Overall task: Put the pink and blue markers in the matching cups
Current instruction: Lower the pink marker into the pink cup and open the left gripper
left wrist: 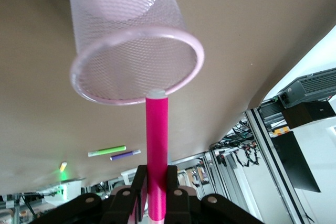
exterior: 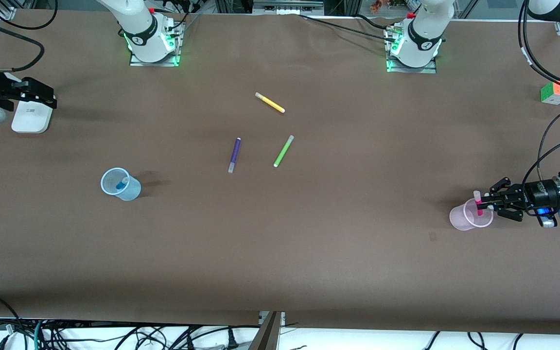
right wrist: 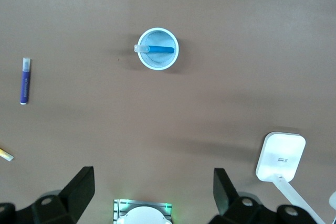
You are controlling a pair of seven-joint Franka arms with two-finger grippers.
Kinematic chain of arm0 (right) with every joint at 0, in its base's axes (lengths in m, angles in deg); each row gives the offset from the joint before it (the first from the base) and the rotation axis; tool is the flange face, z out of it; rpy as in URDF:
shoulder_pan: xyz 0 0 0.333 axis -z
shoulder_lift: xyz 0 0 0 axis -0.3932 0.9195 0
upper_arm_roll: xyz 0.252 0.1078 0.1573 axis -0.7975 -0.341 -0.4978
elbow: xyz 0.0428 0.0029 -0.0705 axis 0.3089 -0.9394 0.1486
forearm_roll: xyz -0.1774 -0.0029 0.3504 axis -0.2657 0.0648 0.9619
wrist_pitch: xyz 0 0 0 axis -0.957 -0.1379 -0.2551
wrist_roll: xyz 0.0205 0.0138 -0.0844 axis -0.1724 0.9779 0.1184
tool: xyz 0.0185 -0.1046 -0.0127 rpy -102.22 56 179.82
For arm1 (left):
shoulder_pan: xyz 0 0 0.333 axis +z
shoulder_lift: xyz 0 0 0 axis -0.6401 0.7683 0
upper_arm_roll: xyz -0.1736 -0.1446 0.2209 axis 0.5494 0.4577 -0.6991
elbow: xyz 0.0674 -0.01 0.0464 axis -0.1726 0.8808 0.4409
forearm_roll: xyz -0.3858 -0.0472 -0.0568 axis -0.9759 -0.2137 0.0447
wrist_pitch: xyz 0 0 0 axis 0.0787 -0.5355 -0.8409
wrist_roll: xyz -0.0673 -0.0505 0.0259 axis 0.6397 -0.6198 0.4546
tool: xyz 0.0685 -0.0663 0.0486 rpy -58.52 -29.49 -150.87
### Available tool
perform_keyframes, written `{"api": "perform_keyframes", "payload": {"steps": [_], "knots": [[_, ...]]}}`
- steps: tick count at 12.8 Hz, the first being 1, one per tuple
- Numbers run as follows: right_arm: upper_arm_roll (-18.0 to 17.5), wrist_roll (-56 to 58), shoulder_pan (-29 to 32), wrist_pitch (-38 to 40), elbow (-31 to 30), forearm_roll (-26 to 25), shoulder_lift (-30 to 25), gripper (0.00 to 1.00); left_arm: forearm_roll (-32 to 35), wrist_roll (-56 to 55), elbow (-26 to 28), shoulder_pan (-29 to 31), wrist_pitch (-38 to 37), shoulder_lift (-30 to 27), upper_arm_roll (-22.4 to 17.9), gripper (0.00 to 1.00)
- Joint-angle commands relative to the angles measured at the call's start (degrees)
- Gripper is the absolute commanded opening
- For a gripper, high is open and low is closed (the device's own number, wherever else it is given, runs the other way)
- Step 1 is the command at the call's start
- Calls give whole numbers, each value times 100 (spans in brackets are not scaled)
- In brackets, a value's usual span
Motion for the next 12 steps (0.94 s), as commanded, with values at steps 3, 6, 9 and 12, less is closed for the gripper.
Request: {"api": "perform_keyframes", "payload": {"steps": [3, 6, 9, 12], "knots": [[-436, -28, 384, -14, -200, -80, -136, 100, -372, 396, -94, 274, -249, 414, 50, 0], [-464, -82, 366, 127, -60, -71, 12, 100, -415, 485, -94, 292, -276, 476, 50, 100], [-446, -72, 366, 101, 116, -80, 109, 100, -389, 494, -111, 283, -276, 450, 50, 100], [-446, -107, 340, 127, 371, -80, 285, 100, -223, 459, -277, 239, -302, 275, 85, 100]]}}
